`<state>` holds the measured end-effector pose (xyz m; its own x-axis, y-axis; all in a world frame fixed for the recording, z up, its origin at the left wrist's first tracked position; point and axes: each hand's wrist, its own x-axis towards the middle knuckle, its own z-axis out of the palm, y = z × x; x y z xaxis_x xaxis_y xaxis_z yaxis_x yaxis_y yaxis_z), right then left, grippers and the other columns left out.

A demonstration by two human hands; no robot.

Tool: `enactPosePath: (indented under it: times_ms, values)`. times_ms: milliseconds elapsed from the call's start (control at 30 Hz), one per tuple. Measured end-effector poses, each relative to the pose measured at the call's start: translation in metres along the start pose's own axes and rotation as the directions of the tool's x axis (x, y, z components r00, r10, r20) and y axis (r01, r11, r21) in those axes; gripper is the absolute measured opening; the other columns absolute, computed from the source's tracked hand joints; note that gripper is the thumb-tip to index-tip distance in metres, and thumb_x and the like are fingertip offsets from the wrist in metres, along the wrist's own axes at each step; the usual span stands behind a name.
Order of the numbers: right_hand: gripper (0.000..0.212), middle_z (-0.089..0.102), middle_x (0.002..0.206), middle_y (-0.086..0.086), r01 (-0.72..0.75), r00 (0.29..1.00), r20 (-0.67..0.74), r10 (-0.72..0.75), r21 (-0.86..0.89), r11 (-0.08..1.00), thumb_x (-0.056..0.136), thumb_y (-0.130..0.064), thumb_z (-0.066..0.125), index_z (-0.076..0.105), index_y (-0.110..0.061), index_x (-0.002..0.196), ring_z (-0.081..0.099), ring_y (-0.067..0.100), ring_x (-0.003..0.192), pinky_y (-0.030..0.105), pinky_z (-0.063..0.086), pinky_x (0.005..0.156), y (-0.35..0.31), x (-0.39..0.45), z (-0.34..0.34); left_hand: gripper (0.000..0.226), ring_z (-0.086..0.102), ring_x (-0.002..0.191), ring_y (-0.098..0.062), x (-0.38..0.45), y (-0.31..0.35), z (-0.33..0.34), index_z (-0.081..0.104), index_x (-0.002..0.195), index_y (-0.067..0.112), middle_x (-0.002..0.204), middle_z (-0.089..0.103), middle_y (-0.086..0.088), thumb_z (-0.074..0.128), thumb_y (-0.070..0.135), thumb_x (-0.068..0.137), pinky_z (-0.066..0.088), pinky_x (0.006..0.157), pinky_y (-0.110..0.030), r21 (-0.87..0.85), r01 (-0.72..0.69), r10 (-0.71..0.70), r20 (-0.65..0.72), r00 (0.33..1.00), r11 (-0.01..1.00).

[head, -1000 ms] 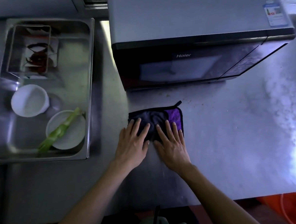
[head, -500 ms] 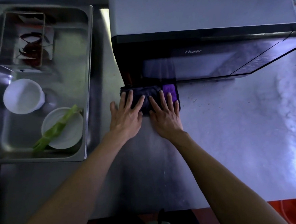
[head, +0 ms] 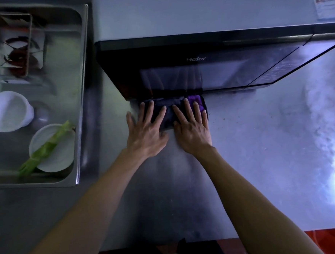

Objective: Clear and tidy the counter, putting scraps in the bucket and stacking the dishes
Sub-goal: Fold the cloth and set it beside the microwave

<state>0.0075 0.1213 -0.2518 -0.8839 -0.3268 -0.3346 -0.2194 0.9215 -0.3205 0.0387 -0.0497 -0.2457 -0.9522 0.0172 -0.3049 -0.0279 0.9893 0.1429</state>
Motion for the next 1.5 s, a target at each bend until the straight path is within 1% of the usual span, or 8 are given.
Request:
enactPosePath:
  times_ms: [300,567,700,867,1000,1200,1400,1500]
  values:
    - [0.054,-0.005,0.168,-0.001,-0.086,0.995,-0.041,0.086,0.007,0.996,0.106,-0.043,0.025,0.011,-0.039,0.158,-0.011,0.026,0.154,0.048,-0.003,0.125,0.090,-0.009,-0.028,0.091,-0.012,0.151,-0.029,0.032,0.095,0.007,-0.005,0.154,0.038,0.165,-0.011,-0.002,0.044,0.043,0.078,-0.002,0.114,-0.067,-0.066,-0.046,0.050,0.058,0.997,0.997]
    - [0.053,-0.003,0.168,-0.003,-0.141,0.988,-0.063,0.142,0.025,0.990,0.106,-0.043,0.025,0.012,-0.040,0.158,-0.011,0.024,0.154,0.047,-0.004,0.125,0.166,-0.016,-0.050,0.091,-0.013,0.151,-0.029,0.058,0.171,0.012,-0.007,0.154,0.039,0.165,-0.011,-0.002,0.045,0.041,0.079,-0.004,0.114,-0.067,-0.075,-0.087,0.093,0.071,0.993,0.993]
    - [0.053,-0.005,0.168,-0.003,-0.168,0.984,-0.060,0.170,0.035,0.985,0.106,-0.043,0.024,0.011,-0.040,0.158,-0.012,0.023,0.154,0.047,-0.005,0.124,0.197,-0.018,-0.060,0.090,-0.012,0.151,-0.030,0.068,0.200,0.014,-0.008,0.153,0.040,0.165,-0.009,-0.003,0.041,0.041,0.077,-0.003,0.113,-0.069,-0.078,-0.121,0.127,0.076,0.989,0.990]
    - [0.055,-0.007,0.168,-0.003,-0.189,0.981,-0.041,0.190,0.014,0.982,0.106,-0.044,0.024,0.008,-0.041,0.158,-0.014,0.024,0.154,0.047,-0.005,0.124,0.225,-0.030,-0.065,0.078,-0.008,0.151,-0.031,0.071,0.225,0.014,-0.002,0.154,0.041,0.165,-0.006,-0.003,0.038,0.043,0.087,-0.001,0.113,-0.069,-0.075,-0.177,0.182,0.074,0.981,0.981]
    - [0.055,-0.008,0.168,-0.001,-0.188,0.982,-0.037,0.187,-0.003,0.982,0.106,-0.044,0.023,0.005,-0.040,0.158,-0.015,0.025,0.154,0.048,-0.006,0.124,0.230,-0.051,-0.060,0.075,-0.007,0.151,-0.031,0.053,0.229,0.016,0.000,0.155,0.040,0.165,-0.008,-0.003,0.040,0.041,0.092,0.001,0.114,-0.068,-0.042,-0.213,0.216,0.089,0.972,0.976]
    - [0.054,-0.007,0.168,-0.002,-0.249,0.965,-0.065,0.253,0.064,0.966,0.106,-0.041,0.024,0.007,-0.043,0.157,-0.013,0.026,0.154,0.049,-0.005,0.124,0.208,-0.091,-0.033,0.074,-0.009,0.151,-0.033,0.012,0.224,0.022,-0.001,0.155,0.039,0.164,-0.011,-0.005,0.042,0.038,0.095,0.003,0.114,-0.067,-0.039,-0.239,0.242,0.145,0.959,0.970]
    - [0.055,-0.010,0.168,0.000,-0.252,0.965,-0.054,0.257,0.077,0.965,0.106,-0.040,0.025,0.004,-0.042,0.157,-0.015,0.028,0.153,0.051,-0.004,0.124,0.168,-0.117,-0.007,0.071,-0.011,0.151,-0.030,-0.023,0.190,0.028,-0.002,0.155,0.040,0.164,-0.013,-0.003,0.040,0.037,0.097,0.003,0.114,-0.067,-0.055,-0.246,0.252,0.157,0.955,0.968]
    - [0.055,-0.013,0.167,0.000,-0.232,0.971,-0.047,0.235,0.072,0.970,0.106,-0.040,0.023,0.002,-0.041,0.158,-0.017,0.028,0.153,0.051,-0.004,0.124,0.137,-0.121,0.006,0.070,-0.011,0.151,-0.029,-0.039,0.160,0.030,-0.001,0.155,0.041,0.164,-0.012,-0.001,0.040,0.036,0.098,0.004,0.114,-0.068,-0.074,-0.228,0.236,0.131,0.963,0.971]
